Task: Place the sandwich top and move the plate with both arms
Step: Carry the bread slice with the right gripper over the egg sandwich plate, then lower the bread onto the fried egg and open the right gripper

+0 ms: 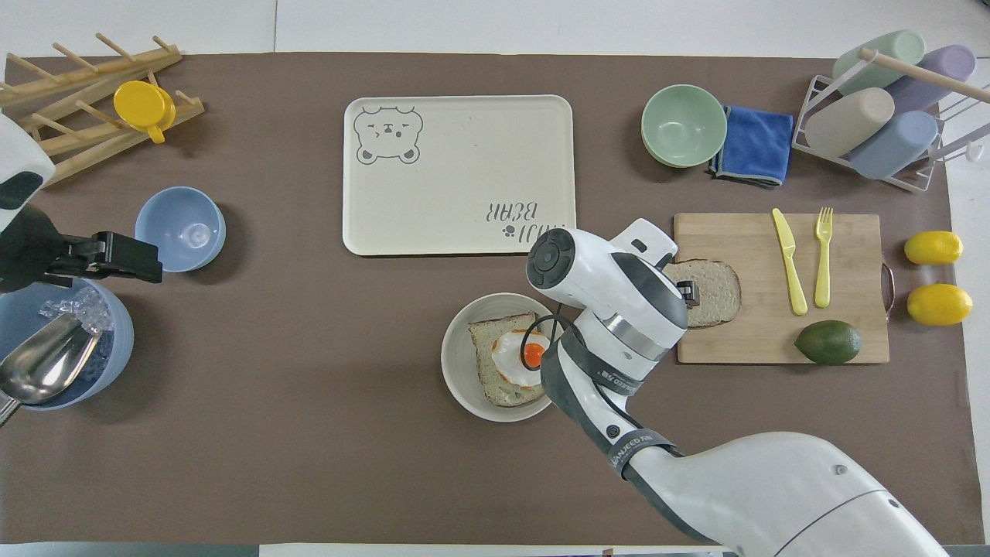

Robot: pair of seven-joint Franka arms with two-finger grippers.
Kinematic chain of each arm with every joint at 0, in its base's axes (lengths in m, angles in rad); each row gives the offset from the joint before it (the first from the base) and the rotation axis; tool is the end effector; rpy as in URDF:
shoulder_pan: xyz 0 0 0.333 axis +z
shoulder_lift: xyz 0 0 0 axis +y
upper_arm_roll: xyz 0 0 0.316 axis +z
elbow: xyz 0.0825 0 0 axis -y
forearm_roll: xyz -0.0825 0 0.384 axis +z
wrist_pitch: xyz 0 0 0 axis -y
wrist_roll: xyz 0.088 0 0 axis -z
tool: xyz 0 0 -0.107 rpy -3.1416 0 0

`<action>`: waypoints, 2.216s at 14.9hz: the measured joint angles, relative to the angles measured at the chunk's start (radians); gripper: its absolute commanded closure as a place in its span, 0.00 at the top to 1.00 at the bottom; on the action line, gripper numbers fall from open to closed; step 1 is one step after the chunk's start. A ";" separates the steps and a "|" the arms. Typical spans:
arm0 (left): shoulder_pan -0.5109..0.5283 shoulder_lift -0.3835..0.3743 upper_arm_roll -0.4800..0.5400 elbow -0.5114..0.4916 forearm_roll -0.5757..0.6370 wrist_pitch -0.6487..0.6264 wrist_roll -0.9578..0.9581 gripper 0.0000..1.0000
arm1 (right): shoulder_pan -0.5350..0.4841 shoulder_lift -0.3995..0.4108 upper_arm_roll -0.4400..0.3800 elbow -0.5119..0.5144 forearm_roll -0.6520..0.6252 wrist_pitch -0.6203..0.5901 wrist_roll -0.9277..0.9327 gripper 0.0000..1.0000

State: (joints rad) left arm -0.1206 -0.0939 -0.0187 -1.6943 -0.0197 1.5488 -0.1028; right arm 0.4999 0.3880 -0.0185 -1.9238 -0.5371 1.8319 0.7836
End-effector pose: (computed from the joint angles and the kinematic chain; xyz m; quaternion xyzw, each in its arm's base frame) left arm 0.5157 -0.0749 0.6151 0.9995 -0.0181 -0.0267 0.0058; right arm 0.5253 0.2282 0.2691 0.9441 -0.0150 -0.0454 0.3261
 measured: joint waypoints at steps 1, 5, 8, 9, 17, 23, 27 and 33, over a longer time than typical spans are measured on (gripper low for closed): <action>0.000 0.000 0.000 0.000 0.000 0.000 0.000 1.00 | 0.001 0.000 0.000 -0.002 0.000 0.000 0.000 0.15; 0.000 0.000 0.000 0.000 0.000 0.000 0.000 1.00 | 0.005 -0.016 0.001 -0.002 -0.001 -0.008 -0.005 0.00; 0.000 0.000 0.000 0.000 0.000 0.000 0.000 1.00 | 0.005 -0.018 0.002 0.016 -0.001 -0.042 -0.026 0.00; 0.000 0.000 0.000 0.000 0.000 0.000 0.000 1.00 | 0.005 -0.018 0.003 0.038 -0.002 -0.082 -0.046 0.00; 0.000 0.000 0.000 0.000 0.000 0.000 0.000 1.00 | 0.193 -0.041 0.054 0.279 0.067 -0.450 -0.038 0.00; 0.000 0.000 0.000 0.000 0.000 0.000 0.000 1.00 | 0.206 -0.051 0.080 0.319 0.225 -0.322 0.031 0.00; 0.000 0.000 0.000 0.000 0.000 0.000 0.000 1.00 | 0.211 -0.034 0.116 0.312 0.243 -0.242 0.031 0.00; 0.000 0.000 0.000 0.000 0.000 0.000 0.000 1.00 | 0.214 -0.025 0.149 0.294 0.268 -0.208 0.035 0.00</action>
State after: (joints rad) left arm -0.1206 -0.0939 -0.0187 -1.6943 -0.0197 1.5489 -0.1030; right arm 0.7140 0.3633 0.1304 -1.6297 -0.2696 1.6241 0.8183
